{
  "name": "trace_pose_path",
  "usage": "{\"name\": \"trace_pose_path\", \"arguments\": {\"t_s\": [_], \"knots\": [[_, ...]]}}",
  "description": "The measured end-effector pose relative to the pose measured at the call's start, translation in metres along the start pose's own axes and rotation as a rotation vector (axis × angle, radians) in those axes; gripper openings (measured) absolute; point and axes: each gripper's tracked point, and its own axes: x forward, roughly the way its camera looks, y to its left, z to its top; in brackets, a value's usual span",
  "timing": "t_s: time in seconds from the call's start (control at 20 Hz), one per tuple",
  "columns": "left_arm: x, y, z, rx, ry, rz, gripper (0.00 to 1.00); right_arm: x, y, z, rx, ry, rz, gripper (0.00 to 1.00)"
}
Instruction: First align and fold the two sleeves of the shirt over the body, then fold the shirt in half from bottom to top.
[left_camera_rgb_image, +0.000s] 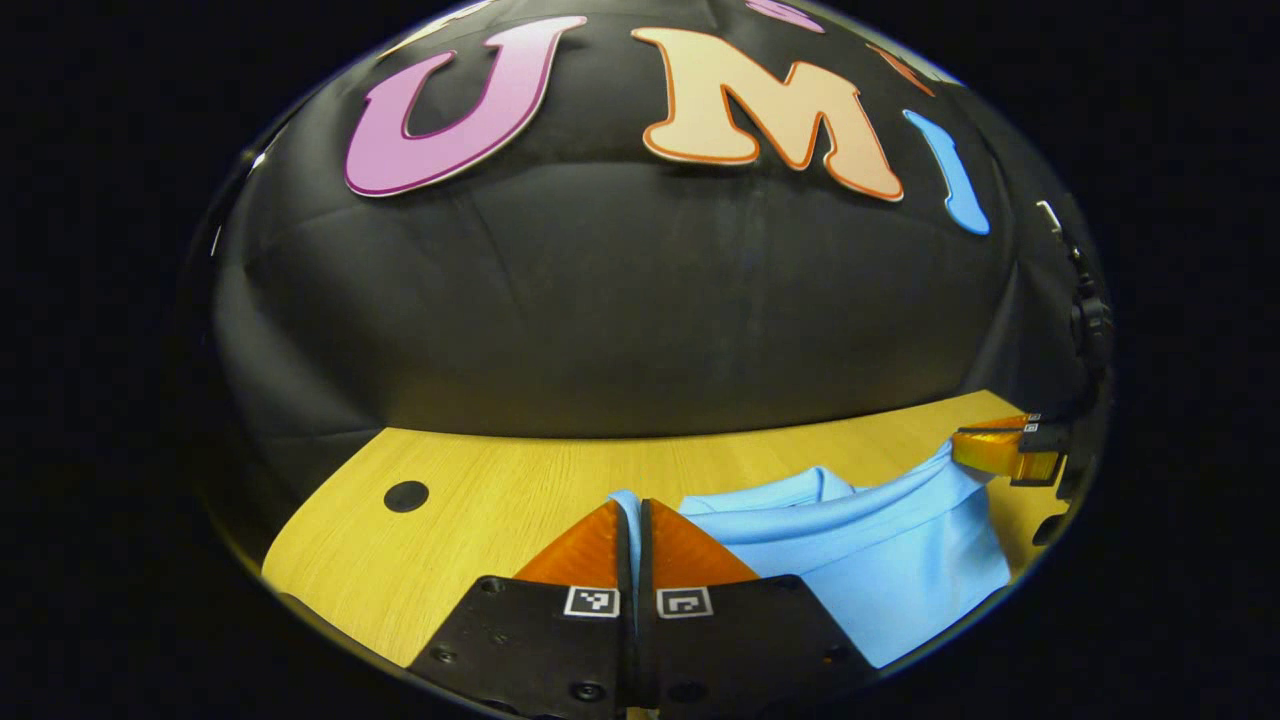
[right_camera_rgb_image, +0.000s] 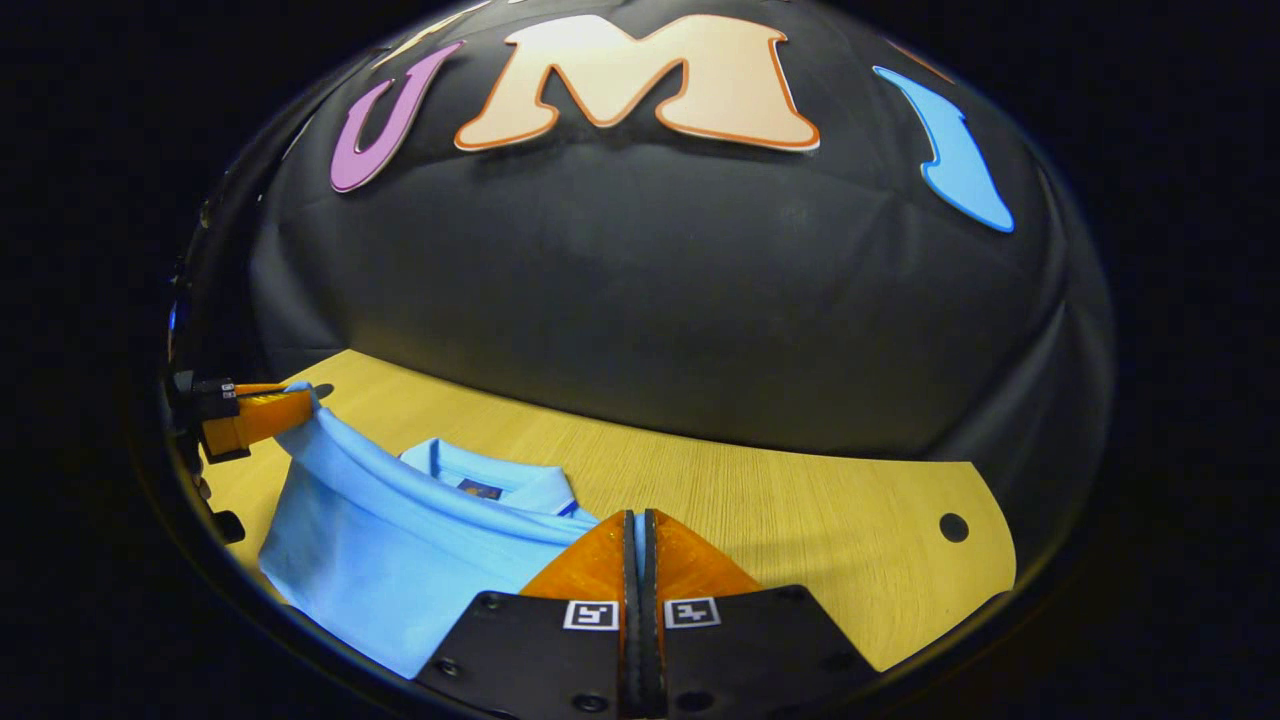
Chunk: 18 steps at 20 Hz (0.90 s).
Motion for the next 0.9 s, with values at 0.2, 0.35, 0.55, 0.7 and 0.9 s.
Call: {"name": "trace_pose_path", "arguments": {"t_s": [0.2,0.35,0.55,0.7,0.9], "knots": [[0.02,0.004,-0.016,0.014,0.028,0.021,0.0,0.027,0.001,-0.019,0.036,0.027,-0.002,0.02],[0.026,0.004,-0.024,0.02,0.037,0.029,0.0,0.031,-0.003,-0.03,0.019,0.039,0.002,0.1],[0.019,0.002,-0.02,0.024,0.049,0.046,0.28,0.021,0.0,-0.025,0.024,0.043,0.023,0.49],[0.005,-0.002,-0.016,0.006,0.066,0.043,0.93,0.006,0.003,-0.018,0.013,0.037,0.044,1.0],[-0.027,-0.006,-0.001,-0.056,0.037,0.028,0.95,-0.028,0.003,-0.008,-0.032,0.005,0.047,0.99]]}}
